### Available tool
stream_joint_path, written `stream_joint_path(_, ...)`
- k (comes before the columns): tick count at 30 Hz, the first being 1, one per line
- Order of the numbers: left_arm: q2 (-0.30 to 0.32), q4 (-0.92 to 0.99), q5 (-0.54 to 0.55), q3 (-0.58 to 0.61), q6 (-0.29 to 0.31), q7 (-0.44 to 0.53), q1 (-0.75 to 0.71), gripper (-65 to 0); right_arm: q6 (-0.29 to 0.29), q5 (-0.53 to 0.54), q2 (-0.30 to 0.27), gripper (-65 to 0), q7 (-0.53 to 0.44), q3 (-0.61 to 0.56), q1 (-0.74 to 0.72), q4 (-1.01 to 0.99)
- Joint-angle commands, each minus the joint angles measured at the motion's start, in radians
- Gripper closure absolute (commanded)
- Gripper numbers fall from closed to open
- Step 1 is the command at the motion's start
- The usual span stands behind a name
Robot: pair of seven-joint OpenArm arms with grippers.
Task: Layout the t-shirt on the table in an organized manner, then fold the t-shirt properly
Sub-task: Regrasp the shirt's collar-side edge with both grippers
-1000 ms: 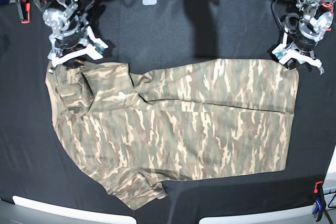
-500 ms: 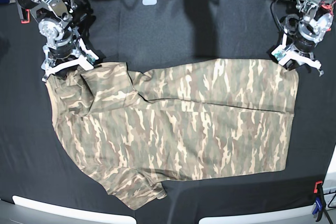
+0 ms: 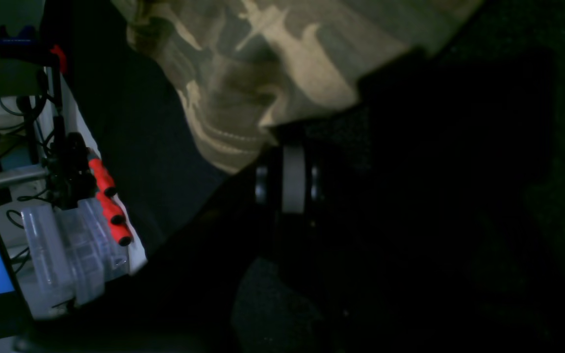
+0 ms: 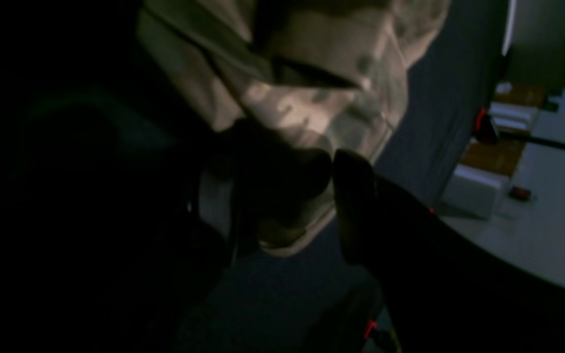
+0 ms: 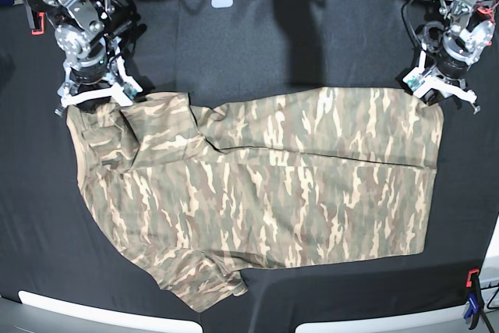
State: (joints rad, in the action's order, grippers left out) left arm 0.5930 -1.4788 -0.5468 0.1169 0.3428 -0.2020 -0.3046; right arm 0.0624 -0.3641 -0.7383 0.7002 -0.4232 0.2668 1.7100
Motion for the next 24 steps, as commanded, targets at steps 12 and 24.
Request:
stream_joint_path(12,0.006,-0.001,0.013,0.002,0.039,-0.006,-0.006,0.0,0.037,0.058,-0.026,-29.7,0.003,0.005,-0.023,0.031)
stream_joint_path(24,0.006,-0.001,0.014,0.002,0.039,-0.010,-0.006,0.0,0.035,0.057,-0.026,-20.0,-0.006,0.005,-0.100,-0.120)
